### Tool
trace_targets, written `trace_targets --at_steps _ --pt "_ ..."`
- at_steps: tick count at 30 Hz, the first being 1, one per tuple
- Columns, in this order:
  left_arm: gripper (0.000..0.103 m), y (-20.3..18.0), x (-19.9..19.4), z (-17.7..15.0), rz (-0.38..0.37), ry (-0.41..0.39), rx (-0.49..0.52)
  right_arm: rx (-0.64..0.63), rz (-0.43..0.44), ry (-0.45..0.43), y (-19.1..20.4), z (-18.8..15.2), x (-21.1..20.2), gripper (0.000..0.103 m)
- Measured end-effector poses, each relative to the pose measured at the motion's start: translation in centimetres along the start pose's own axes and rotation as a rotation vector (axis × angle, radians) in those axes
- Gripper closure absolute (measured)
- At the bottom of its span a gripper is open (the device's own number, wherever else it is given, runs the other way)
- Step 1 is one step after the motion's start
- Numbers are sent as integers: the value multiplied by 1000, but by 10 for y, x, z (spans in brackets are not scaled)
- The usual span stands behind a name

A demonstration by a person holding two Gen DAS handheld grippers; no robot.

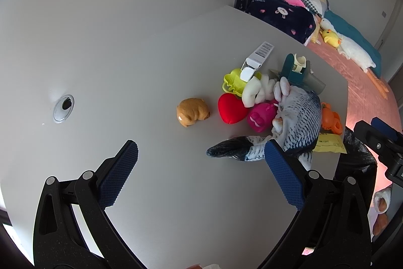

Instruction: Collect trash

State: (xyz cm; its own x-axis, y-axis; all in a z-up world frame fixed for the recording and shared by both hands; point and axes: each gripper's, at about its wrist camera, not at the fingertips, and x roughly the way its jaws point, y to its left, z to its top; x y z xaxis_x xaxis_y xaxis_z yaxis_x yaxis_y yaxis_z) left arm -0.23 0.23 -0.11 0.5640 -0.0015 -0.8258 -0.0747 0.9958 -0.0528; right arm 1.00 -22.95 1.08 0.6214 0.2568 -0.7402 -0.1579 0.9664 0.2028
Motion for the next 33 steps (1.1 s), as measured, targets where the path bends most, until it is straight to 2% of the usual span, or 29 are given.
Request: trace_targets --at_steps 23,33 --pt "6 5 0 2 -6 14 -14 0 -3 1 -1 -1 0 2" --pt "6 8 12 7 16 22 0 63 -28 34 -25 0 16 2"
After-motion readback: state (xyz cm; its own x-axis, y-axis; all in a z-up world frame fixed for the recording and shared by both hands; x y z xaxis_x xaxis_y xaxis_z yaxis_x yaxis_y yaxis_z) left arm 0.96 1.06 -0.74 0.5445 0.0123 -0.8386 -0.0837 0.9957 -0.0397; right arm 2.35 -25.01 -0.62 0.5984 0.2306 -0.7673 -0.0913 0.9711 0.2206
